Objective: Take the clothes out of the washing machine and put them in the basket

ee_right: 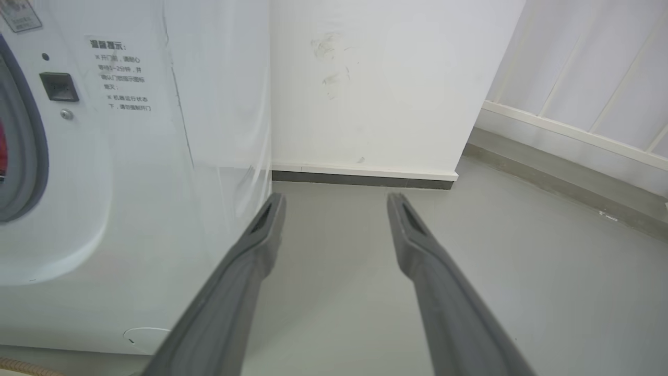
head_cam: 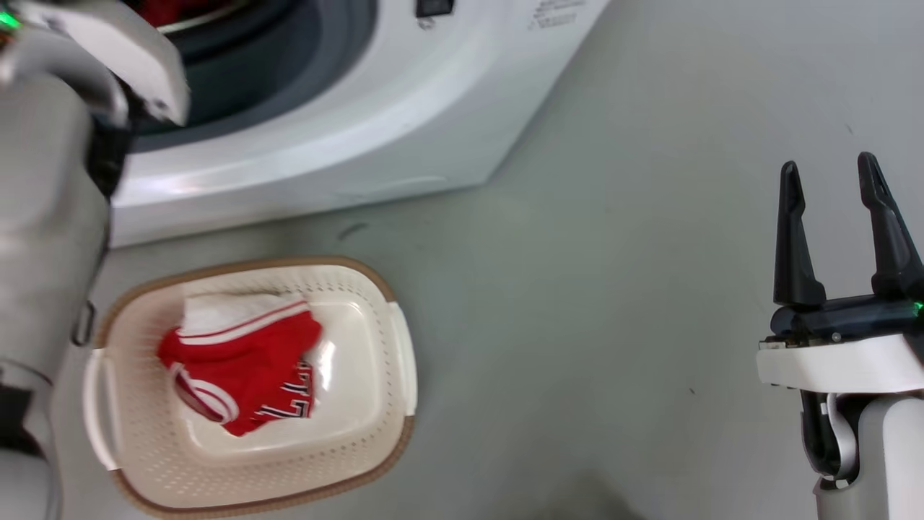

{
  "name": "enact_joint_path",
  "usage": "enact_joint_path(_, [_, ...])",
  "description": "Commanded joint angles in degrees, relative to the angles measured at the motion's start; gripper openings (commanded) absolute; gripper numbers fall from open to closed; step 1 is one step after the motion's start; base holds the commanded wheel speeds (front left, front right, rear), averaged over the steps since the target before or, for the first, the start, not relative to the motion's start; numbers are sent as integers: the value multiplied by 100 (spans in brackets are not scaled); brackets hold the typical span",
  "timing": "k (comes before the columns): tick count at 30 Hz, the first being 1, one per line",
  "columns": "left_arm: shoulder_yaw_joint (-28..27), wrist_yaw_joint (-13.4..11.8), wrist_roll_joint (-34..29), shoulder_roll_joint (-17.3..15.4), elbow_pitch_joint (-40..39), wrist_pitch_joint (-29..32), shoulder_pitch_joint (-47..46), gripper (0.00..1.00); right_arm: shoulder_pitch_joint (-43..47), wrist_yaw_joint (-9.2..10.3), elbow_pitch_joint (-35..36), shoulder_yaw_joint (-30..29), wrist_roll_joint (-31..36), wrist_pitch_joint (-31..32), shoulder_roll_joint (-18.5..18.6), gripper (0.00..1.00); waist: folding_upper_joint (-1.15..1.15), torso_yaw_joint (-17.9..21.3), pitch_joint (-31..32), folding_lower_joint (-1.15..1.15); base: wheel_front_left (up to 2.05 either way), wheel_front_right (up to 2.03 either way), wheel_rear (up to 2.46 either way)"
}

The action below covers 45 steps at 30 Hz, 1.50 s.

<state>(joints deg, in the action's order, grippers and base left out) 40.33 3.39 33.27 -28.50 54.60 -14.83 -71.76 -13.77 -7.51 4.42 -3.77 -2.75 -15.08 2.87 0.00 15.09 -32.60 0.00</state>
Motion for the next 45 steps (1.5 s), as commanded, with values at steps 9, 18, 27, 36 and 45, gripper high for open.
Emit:
enact_joint_path(9, [-901, -561, -600, 131, -2016, -49, 1727, 0, 258, 4, -84, -46, 272, -14, 2, 100, 0, -796, 982, 0, 0, 0, 0])
enact_joint_path(18, [-1816, -666, -1231, 239, -3557, -42, 3283, 0, 372, 4, -146, 15, 289, -14, 1, 100, 0, -1090, 1506, 0, 0, 0, 0])
enact_joint_path(27, [-2431, -592, -1569, 593, -5155, -39, 4517, 0, 573, 5, -194, -58, 298, -14, 1, 100, 0, -1425, 1828, 0, 0, 0, 0])
enact_joint_path(36, [-2037, -230, -1345, 873, -5569, 144, 5389, 0, 627, 5, -239, -7, 307, -14, 1, 100, 0, -1576, 1950, 0, 0, 0, 0])
enact_joint_path(45, [-1468, 63, -1322, 1002, -4865, 277, 5589, 0, 483, 4, -164, 76, 292, -14, 1, 100, 0, -1360, 1589, 0, 0, 0, 0])
